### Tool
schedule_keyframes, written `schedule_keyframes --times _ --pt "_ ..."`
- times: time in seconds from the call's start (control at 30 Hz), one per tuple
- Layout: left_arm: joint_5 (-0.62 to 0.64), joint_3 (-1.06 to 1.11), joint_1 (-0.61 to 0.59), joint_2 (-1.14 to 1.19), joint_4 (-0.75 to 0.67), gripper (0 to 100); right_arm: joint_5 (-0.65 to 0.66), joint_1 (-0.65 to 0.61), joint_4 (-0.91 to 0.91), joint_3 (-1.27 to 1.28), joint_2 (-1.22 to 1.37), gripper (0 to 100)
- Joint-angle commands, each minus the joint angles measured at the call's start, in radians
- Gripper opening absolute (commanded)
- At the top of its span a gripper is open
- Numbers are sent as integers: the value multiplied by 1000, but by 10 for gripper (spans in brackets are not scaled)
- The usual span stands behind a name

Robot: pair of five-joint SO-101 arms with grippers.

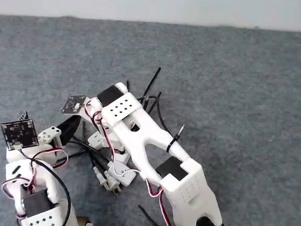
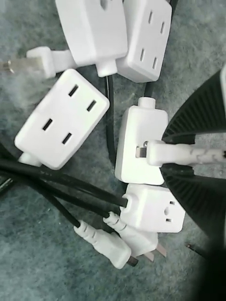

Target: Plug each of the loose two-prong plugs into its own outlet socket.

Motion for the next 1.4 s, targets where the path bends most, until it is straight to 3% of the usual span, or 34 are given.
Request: schedule_keyframes --times 0.0,1.37 --pt "51 -185 -152 -17 -52 445 -2 -182 4 55 213 9" --pt "54 -119 -149 -17 -135 445 -20 -180 39 55 216 9"
